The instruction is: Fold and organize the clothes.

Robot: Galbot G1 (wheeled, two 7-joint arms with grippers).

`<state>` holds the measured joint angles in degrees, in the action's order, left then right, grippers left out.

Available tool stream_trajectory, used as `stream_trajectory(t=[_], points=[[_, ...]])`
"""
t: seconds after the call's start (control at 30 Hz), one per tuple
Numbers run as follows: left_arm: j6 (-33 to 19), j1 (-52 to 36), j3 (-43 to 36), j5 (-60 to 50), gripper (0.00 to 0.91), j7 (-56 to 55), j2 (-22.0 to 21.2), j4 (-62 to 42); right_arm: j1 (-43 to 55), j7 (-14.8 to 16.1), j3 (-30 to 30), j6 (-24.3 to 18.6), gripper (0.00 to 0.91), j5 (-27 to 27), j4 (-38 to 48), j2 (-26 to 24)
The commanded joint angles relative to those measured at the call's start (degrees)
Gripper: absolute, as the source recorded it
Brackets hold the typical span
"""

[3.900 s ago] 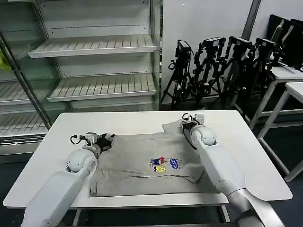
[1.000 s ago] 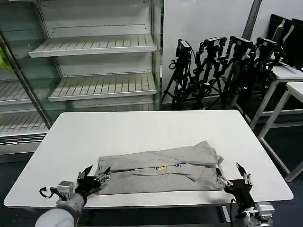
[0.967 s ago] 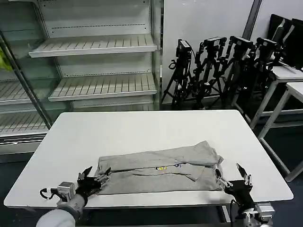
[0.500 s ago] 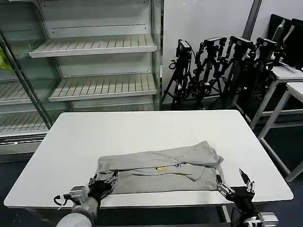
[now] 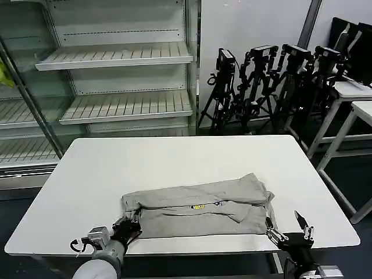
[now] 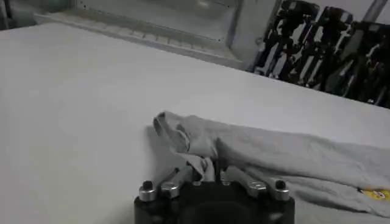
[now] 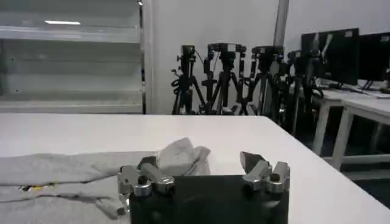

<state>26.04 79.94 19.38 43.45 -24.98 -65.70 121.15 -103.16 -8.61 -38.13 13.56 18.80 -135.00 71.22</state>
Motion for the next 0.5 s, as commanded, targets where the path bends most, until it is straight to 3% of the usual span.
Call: stream_trajectory(t=[0.03, 0.27, 0.5], points=[[-1.2, -0.1, 0.9, 2.4, 0.040, 0.5, 0.1, 0.9, -0.4, -0.1, 0.0, -0.1, 0.907, -0.1, -0.2, 0.4], [-1.3, 0.4, 4.8, 6.8, 0.040, 1.2, 1.9, 1.5, -0.4, -0.1, -0.2, -0.1, 0.907, -0.1, -0.2, 0.5], [-0.7, 0.9, 13.6, 14.6, 0.040, 2.4, 5.5, -0.4, -0.3, -0.2, -0.4, -0.1, 0.907, 0.1, -0.2, 0.3]])
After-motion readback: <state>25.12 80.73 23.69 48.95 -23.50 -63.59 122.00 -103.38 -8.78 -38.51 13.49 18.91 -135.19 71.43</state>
